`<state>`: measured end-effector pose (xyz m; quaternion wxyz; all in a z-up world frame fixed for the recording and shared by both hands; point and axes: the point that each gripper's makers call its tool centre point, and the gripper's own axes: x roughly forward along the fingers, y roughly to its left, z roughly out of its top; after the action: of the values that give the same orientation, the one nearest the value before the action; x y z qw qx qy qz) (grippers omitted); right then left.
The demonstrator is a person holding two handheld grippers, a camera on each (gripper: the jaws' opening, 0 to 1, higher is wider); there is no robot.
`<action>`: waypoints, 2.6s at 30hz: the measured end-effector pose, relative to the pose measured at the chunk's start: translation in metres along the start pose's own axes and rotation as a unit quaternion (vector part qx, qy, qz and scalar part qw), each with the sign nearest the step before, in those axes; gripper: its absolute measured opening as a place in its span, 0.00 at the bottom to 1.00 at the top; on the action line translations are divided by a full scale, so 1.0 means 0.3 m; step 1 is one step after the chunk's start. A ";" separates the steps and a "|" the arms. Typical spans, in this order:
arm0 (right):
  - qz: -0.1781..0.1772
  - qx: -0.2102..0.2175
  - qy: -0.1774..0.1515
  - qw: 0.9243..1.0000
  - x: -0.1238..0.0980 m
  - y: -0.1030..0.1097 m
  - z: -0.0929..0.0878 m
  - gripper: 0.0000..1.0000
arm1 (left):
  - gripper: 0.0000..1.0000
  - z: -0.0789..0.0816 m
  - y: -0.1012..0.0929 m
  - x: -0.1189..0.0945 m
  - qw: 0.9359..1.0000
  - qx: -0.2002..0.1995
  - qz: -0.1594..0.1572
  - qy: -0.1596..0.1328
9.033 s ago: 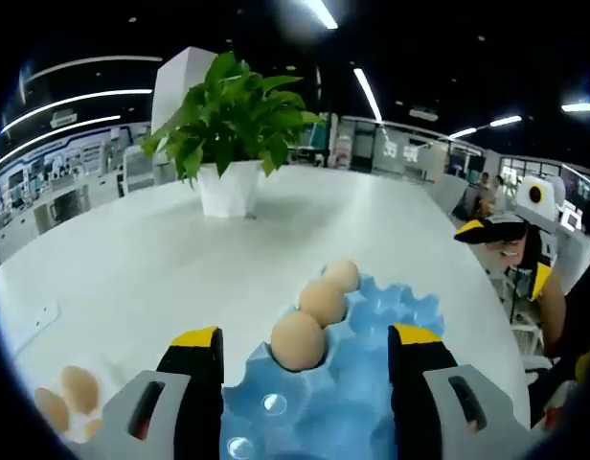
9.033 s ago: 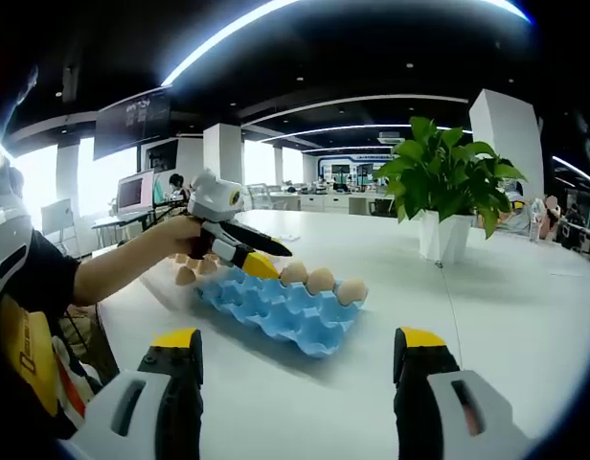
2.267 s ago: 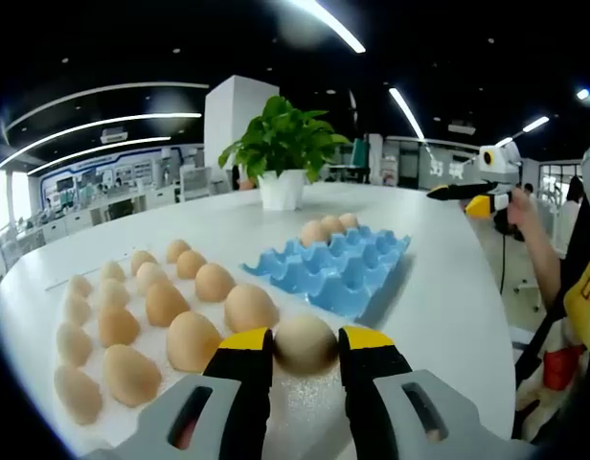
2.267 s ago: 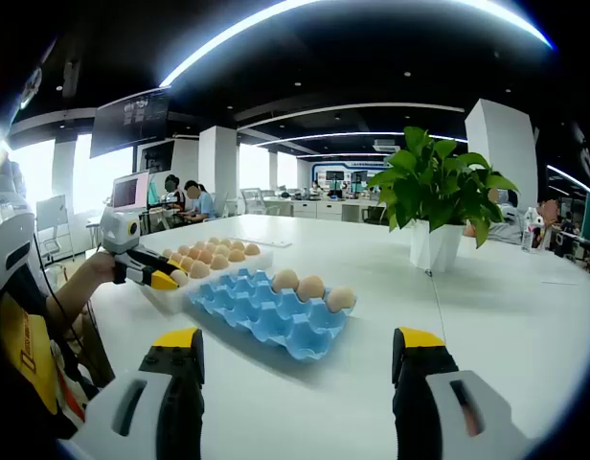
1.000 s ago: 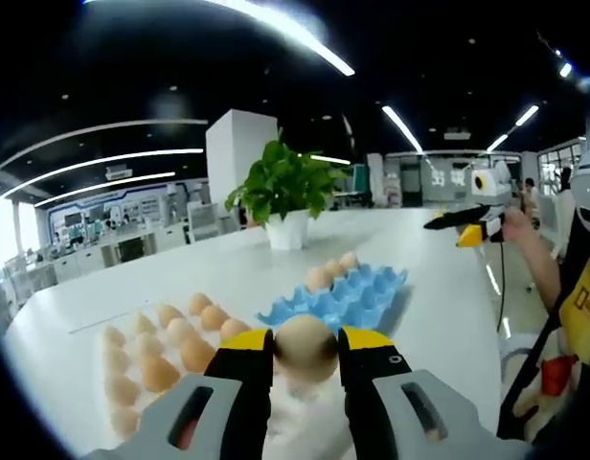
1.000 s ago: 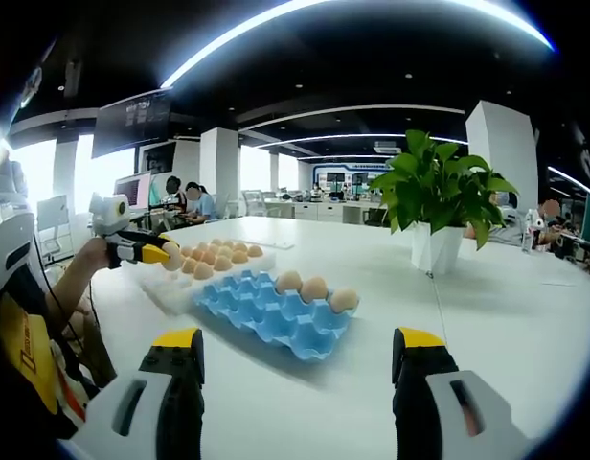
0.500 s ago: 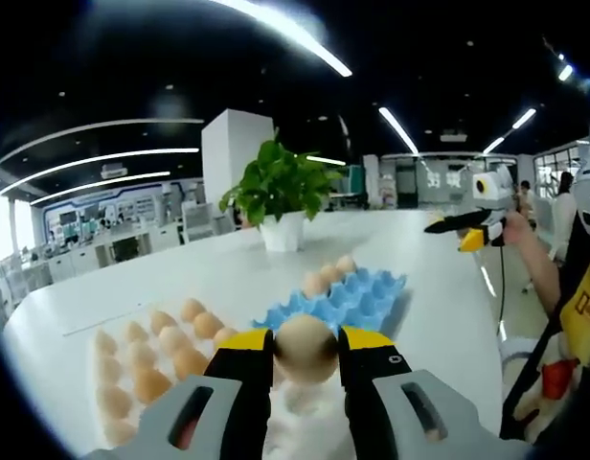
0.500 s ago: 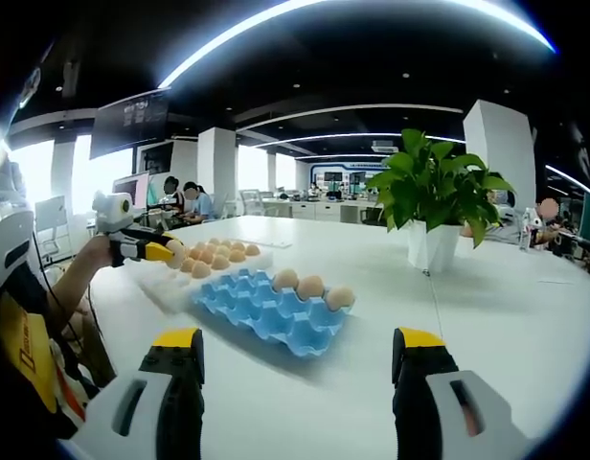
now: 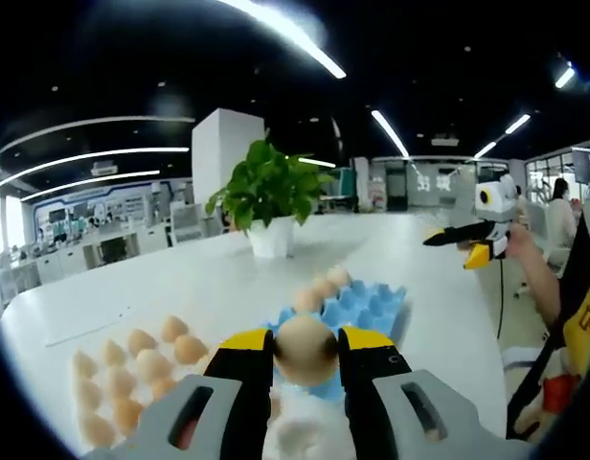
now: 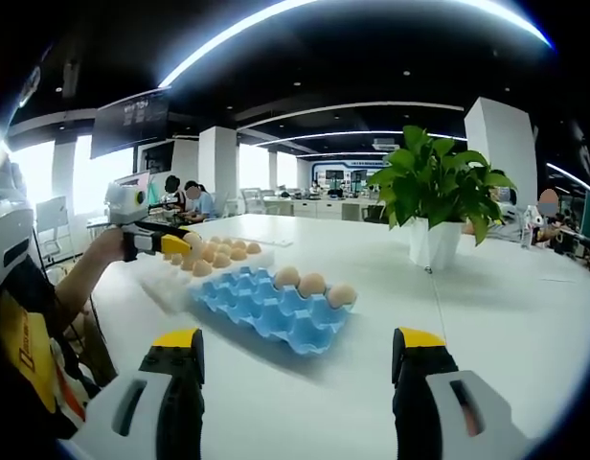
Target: Pick up the eggs on the table and place them into the egg tray on the table
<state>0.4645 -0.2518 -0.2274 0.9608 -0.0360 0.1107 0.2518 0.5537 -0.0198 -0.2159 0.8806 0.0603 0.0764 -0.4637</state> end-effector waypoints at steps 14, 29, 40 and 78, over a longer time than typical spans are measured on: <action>-0.002 0.000 -0.005 1.000 -0.007 -0.017 0.006 0.84 | 0.26 0.009 0.017 0.189 0.999 -0.032 -0.018 0.006; -0.008 0.001 -0.008 1.000 -0.017 -0.030 0.005 0.84 | 0.26 -0.010 0.066 0.348 0.999 -0.034 -0.008 0.035; -0.005 0.000 -0.009 1.000 -0.008 -0.023 0.007 0.84 | 0.26 -0.056 0.096 0.410 0.997 -0.037 -0.009 0.063; -0.005 0.008 -0.007 1.000 -0.004 -0.020 -0.010 0.84 | 0.27 -0.129 0.090 0.437 0.989 -0.032 -0.039 0.141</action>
<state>0.4659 -0.2579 -0.2299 0.9630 -0.0266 0.1057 0.2463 0.6463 -0.1035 -0.2777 0.8438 0.0942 0.2167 -0.4819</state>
